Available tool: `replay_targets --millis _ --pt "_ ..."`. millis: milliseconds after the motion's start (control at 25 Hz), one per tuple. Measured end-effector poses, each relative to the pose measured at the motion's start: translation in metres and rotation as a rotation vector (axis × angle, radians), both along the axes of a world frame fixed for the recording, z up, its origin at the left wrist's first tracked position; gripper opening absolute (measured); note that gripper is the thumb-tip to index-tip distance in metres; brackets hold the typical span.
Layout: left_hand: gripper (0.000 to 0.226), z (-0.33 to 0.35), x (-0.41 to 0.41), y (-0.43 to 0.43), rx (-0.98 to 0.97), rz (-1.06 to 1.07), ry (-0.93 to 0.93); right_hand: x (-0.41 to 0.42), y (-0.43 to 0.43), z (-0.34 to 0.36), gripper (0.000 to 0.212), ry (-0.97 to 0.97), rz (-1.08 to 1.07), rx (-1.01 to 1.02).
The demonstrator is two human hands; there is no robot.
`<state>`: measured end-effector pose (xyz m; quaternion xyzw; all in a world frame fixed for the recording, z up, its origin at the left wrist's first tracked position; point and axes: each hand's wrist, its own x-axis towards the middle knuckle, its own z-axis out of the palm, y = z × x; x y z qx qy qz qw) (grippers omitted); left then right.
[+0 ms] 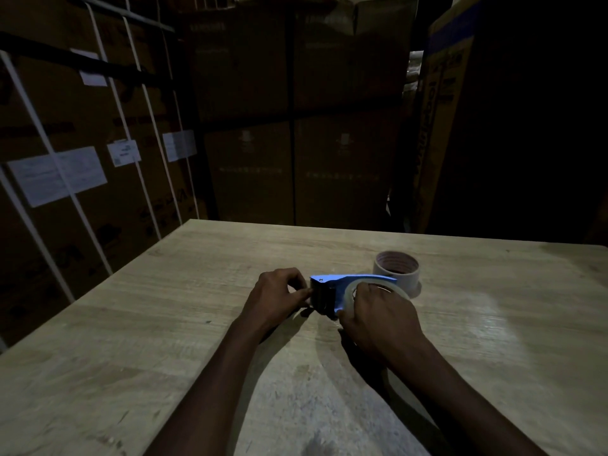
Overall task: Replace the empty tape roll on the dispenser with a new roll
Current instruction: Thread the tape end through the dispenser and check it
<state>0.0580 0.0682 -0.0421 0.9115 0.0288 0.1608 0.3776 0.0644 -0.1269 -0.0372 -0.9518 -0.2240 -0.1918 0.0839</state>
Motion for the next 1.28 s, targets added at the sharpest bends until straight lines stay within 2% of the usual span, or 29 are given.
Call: replay_targets --millis 200,360,520,760,1080,1280 --pt "0.010 -0.001 -0.002 -0.001 0.015 -0.001 -0.004 0.001 0.000 -0.001 0.037 0.011 -0.011 0.009" --pt "0.015 0.004 -0.002 0.002 0.036 -0.042 0.071 0.002 0.001 -0.002 0.037 0.001 -0.009 -0.018" --pt "0.008 0.010 -0.001 0.003 0.067 -0.090 0.079 0.003 0.002 -0.005 0.041 -0.021 0.007 -0.151" --pt "0.013 0.015 -0.003 0.004 0.035 -0.196 0.149 0.002 0.001 0.002 0.040 0.006 0.049 -0.272" --pt "0.013 0.002 0.001 0.008 0.005 -0.088 0.017 0.001 0.001 0.004 0.041 -0.005 0.059 -0.333" --pt "0.008 -0.006 0.004 0.002 -0.026 -0.027 -0.067 0.001 0.001 0.003 0.040 0.019 0.037 -0.242"
